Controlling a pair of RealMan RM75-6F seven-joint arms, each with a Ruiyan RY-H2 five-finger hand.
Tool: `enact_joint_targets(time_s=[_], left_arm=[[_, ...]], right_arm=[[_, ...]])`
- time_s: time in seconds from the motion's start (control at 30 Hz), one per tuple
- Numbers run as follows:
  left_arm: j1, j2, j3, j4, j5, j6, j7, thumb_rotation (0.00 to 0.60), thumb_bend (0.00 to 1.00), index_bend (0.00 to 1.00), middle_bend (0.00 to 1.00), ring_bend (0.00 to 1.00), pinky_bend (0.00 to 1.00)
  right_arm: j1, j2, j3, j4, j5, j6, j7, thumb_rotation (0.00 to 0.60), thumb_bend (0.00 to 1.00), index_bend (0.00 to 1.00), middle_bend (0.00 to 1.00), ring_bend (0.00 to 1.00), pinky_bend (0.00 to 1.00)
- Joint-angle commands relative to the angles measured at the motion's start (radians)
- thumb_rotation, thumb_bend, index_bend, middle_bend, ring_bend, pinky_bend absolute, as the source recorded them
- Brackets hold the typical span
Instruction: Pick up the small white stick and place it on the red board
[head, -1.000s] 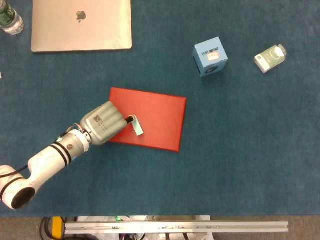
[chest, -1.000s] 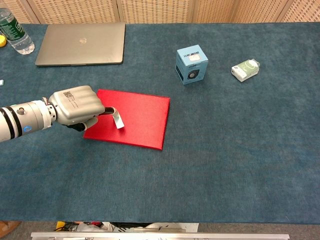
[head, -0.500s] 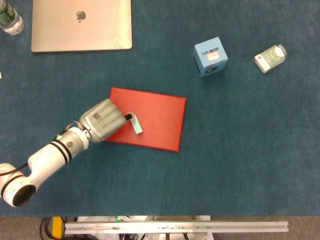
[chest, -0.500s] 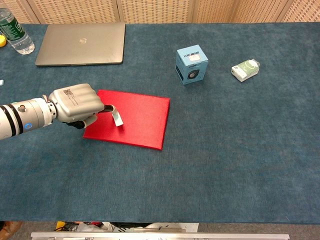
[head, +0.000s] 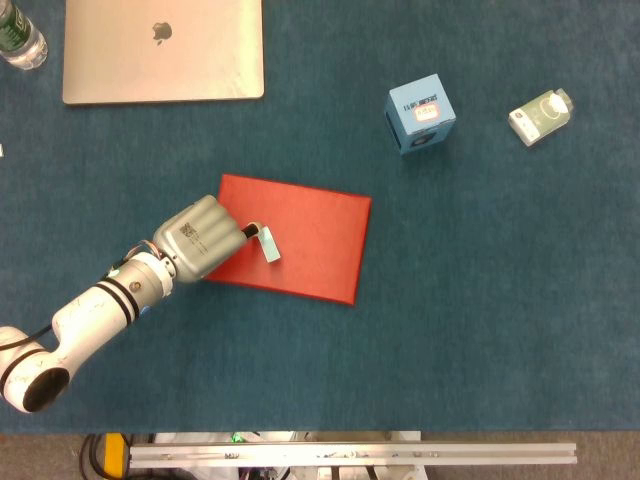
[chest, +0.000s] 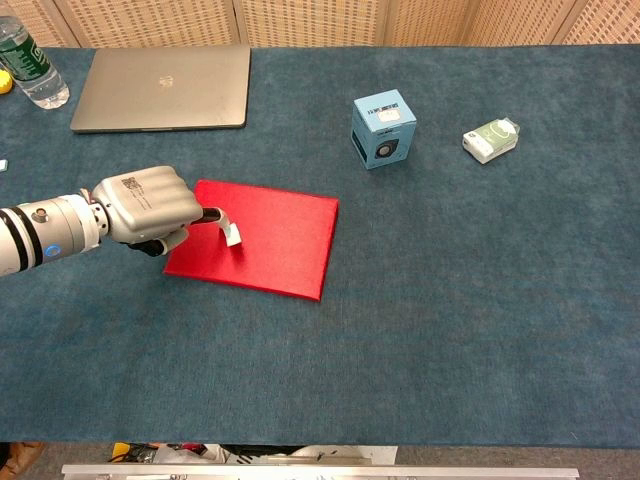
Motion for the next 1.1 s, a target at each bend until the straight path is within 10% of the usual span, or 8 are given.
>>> enact_joint_targets(time_s=[0.03,1.1], left_arm=[[0.001,0.005,-0.001,-0.009,0.003,0.008,-0.001,0.600,0.65,0.19,1.00,1.00,1.00],[-0.005,0.004,0.006,-0.020,-0.013,0.011,0.019,0.600,0.65,0.19,1.00,1.00,1.00]], right_arm=[[-0.001,0.000,0.000,0.001,0.000,0.001,0.001,0.600,0.36,0.38,0.51,0.54,0.44],[-0.004,0.000,-0.002,0.009,-0.001,-0.001,0.010,0.600,0.36,0.38,0.51,0.54,0.44]])
